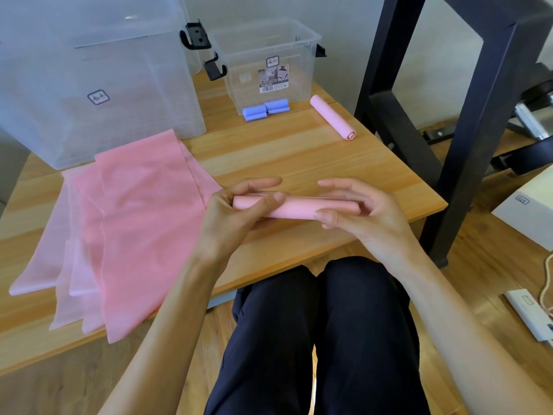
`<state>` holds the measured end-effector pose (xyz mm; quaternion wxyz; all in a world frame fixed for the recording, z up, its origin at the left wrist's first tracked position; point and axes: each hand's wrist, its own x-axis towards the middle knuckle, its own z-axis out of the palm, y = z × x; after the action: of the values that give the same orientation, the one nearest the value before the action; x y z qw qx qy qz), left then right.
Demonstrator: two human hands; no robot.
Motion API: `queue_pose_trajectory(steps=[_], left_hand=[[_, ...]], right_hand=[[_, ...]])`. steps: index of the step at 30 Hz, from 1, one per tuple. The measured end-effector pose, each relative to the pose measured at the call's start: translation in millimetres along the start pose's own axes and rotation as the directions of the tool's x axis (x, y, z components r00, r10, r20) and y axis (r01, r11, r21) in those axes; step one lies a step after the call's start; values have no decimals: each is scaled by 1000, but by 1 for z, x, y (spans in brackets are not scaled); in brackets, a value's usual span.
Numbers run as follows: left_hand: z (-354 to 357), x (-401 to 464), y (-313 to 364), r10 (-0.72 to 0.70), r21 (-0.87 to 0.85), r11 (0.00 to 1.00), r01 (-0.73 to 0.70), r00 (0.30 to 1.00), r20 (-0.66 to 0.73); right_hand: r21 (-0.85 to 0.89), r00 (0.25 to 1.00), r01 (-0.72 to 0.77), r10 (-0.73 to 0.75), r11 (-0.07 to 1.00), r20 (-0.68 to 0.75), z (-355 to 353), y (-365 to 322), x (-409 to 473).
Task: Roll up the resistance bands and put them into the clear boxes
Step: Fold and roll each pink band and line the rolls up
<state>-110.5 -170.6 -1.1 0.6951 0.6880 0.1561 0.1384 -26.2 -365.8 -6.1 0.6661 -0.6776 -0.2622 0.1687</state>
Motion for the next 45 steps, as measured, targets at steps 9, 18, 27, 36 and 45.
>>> queue_pose_trajectory(steps=[9,18,27,36,45], left_hand=[[19,47,11,-98,-318,944,83,995,-31],[51,115,12,-203,-550,809,209,977,71],[75,197,17,-267,-454,847,277,960,86],[86,258,0,-251,-114,960,256,966,57],[95,273,3,-220,70,973,222,975,-28]], right_hand=[[-36,988,16,-22,999,-151,-16,4,28],[123,936,-60,99,991,-339,-34,14,66],[-104,949,-37,2,994,-316,-52,24,118],[-493,920,-57,-147,868,-364,-66,38,174],[-773,893,-21,-335,634,-299,-71,56,193]])
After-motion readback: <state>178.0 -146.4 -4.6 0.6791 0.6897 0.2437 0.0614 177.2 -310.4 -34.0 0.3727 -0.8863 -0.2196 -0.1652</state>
